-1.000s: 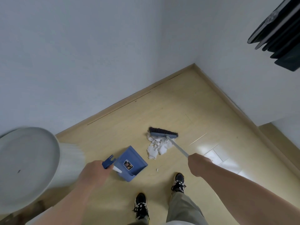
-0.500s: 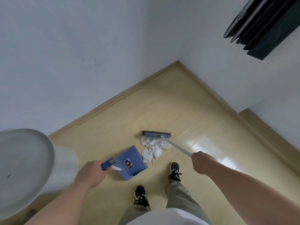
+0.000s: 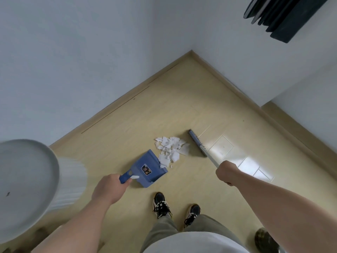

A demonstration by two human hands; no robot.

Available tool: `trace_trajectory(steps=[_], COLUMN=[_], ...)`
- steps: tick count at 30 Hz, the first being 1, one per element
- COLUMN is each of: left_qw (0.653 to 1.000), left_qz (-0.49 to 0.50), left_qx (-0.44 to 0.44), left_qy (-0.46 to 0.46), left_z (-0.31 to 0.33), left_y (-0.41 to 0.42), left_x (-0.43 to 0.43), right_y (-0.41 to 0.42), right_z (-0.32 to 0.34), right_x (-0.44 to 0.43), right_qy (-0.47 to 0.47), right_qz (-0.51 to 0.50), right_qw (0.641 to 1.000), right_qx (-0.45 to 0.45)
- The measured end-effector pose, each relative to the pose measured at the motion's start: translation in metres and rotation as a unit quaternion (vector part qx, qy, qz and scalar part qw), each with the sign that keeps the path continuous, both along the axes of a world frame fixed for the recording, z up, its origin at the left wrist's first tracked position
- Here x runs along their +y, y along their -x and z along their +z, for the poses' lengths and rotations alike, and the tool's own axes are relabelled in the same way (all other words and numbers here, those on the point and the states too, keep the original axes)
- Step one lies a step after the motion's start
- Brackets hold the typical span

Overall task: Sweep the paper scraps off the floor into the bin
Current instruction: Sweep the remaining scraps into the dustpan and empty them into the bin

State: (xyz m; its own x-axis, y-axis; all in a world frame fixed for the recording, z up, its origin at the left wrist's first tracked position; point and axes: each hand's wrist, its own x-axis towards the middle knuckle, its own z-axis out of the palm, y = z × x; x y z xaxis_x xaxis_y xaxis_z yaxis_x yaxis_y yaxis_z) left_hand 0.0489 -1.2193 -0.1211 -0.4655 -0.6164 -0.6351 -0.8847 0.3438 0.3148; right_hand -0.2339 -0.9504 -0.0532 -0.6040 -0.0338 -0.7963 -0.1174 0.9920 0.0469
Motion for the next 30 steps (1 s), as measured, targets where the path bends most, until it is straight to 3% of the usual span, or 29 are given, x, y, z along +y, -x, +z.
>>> trace_trajectory(steps=[4,9,16,25,30], left_qw=[1.000,0.999,0.999,0.997,0.997], left_qz=[-0.013,-0.016,0.000,-0.036,-0.040], left_qx=[-0.023,-0.033,-0.034,-0.052,-0.043], left_qy=[0.014,0.009,0.007,0.048,0.041], left_z=[0.001,0.006,0.008,0.007,0.008], left_y=[0.009,0.012,0.004,0.009,0.005], left_x=[0.001,0.000,0.011,0.047,0.035], right_y=[-0.031,-0.074,-0.119,-0.151,-0.161], right_z=[0.000,0.001,0.019,0.039,0.041], right_x=[0.003,0.022,0.064,0.096,0.101], right_qy=[-0.037,-0.077,0.002,0.029,0.017], right_qz=[0.031,0.157,0.218,0.176,0.071], right_qw=[0.997,0.982,0.973,0.983,0.997], right_qx=[-0.052,-0.068,-0.070,-0.045,-0.013])
